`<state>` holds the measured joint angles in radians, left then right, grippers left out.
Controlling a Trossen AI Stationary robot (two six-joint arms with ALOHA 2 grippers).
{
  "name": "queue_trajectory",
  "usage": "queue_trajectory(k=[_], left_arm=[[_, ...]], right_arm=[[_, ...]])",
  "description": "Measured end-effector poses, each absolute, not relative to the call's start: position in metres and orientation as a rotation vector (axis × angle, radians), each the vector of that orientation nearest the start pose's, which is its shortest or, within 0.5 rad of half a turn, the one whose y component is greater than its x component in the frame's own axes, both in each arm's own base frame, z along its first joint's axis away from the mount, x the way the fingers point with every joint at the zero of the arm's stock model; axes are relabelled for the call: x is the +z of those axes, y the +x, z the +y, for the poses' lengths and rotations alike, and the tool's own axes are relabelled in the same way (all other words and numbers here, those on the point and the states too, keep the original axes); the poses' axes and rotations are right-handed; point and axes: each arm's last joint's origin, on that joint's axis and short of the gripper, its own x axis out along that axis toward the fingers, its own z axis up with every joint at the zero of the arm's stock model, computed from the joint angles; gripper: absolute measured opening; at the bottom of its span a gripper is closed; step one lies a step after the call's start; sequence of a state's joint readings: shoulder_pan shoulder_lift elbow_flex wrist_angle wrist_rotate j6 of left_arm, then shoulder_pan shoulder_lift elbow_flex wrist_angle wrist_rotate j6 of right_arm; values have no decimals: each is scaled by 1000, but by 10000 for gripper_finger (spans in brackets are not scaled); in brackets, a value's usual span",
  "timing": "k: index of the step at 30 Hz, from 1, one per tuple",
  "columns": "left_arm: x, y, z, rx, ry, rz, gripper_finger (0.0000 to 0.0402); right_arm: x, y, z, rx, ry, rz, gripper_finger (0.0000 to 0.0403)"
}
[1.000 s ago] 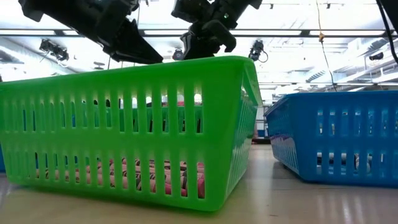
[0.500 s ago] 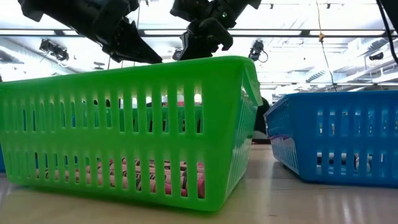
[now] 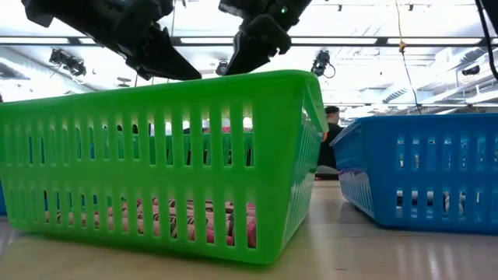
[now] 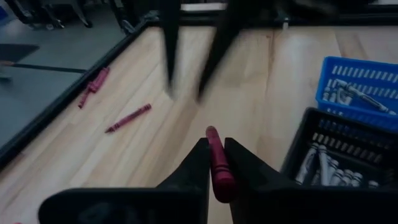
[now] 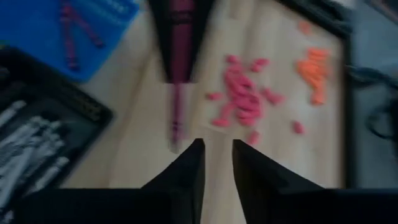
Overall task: Sort crayons
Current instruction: Put the dark red crayon into the left blue bin
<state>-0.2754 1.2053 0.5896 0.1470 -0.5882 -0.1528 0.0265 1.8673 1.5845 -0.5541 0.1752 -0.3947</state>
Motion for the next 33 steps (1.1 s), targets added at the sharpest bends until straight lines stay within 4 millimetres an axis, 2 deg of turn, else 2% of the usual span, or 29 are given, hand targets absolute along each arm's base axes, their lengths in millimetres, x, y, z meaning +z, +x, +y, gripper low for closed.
queue_trajectory(k=[4, 8, 16, 20, 25, 33], left_arm=[[214, 235, -56, 323, 21, 422, 32], [212, 226, -67, 284, -22, 462, 33], [224, 188, -91, 170, -206, 511, 35], [217, 177, -105, 142, -294, 587, 35], [203, 173, -123, 148, -343, 641, 36], [182, 175, -133, 276, -272, 633, 36]], right_arm=[[292, 400, 6, -116, -464, 864, 102], [300, 385, 6, -180, -402, 917, 101], [285, 376, 5, -218, -348, 973, 101], [279, 374, 3, -308, -354, 985, 101], [279, 375, 2, -357, -332, 966, 101], [282, 380, 6, -336, -298, 900, 100]])
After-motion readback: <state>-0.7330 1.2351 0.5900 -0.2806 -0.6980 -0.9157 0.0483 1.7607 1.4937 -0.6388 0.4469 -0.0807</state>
